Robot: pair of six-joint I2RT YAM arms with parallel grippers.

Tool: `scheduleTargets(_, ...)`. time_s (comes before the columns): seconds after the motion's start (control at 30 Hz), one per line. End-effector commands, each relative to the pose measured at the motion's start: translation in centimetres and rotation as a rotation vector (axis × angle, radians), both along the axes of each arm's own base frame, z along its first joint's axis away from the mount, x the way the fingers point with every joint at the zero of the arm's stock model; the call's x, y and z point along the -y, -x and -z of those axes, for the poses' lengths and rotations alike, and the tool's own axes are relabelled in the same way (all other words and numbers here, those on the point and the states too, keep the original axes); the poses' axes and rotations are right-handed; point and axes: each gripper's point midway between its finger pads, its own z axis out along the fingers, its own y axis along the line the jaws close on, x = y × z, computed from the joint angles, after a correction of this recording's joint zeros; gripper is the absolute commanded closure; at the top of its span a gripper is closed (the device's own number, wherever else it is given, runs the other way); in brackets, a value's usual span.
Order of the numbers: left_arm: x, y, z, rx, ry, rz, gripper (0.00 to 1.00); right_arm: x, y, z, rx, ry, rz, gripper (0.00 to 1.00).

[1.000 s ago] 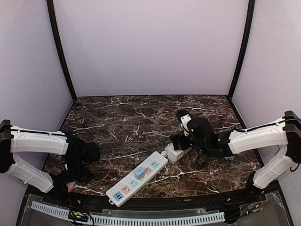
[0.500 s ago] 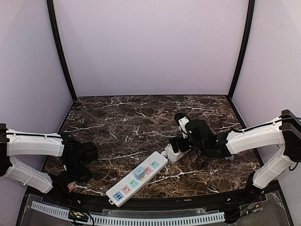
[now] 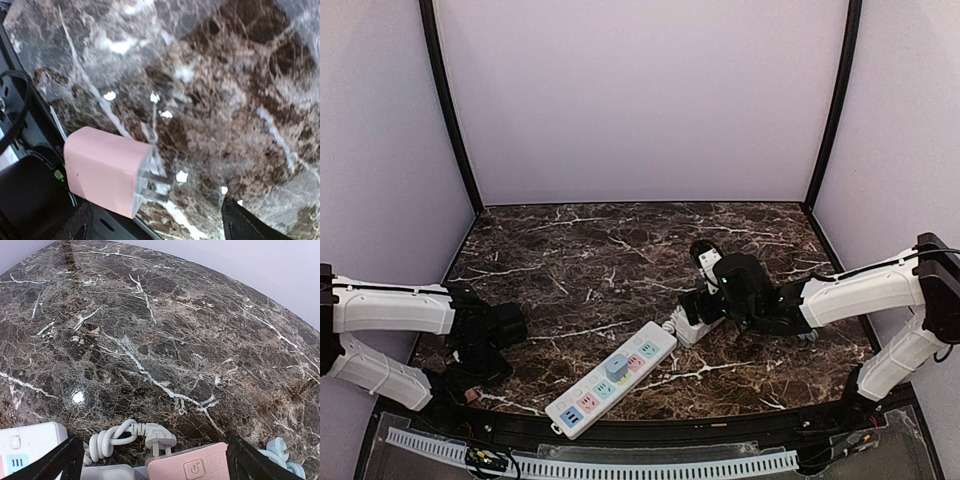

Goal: Insert the plug

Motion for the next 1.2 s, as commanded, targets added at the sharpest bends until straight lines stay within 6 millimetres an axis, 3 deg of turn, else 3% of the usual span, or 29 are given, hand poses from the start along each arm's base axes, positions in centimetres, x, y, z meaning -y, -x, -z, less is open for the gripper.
scheduleTargets(0.0, -3.4, 0.1, -0.2, 0.024, -0.181, -0.01, 0.11, -0.5, -0.5, -0.6, 0.017, -0.02, -0.007, 0.01)
scheduleTargets(0.3, -3.1, -1.6, 0.6, 0.058, -0.147, -0.038, 0.15, -0.5, -0.4, -0.5, 0.015, -0.021, -0.013, 0.02)
scheduleTargets(0.43, -3.0, -2.2, 1.2, 0.075, -0.116, -0.039, 0.25, -0.6, -0.4, -0.3, 0.011, -0.014, -0.018, 0.01)
scheduleTargets(0.73, -2.9, -2.8, 1.8, 0.099, -0.099, -0.039, 0.33, -1.0, -0.1, -0.1, 0.0, -0.019, -0.041, 0.01)
scheduleTargets(0.87, -2.8, -3.0, 2.2, 0.099, -0.095, -0.042, 0.32, -1.1, -0.1, -0.1, -0.005, -0.02, -0.049, 0.01)
scheduleTargets(1.0, -3.0, -3.3, 1.9, 0.11, -0.109, -0.069, 0.21, -1.5, 0.1, 0.0, -0.011, -0.023, -0.068, 0.01)
scheduleTargets(1.17, -3.2, -3.3, 1.6, 0.134, -0.112, -0.112, 0.18, -1.7, 0.2, 0.2, -0.018, -0.024, -0.084, 0.01)
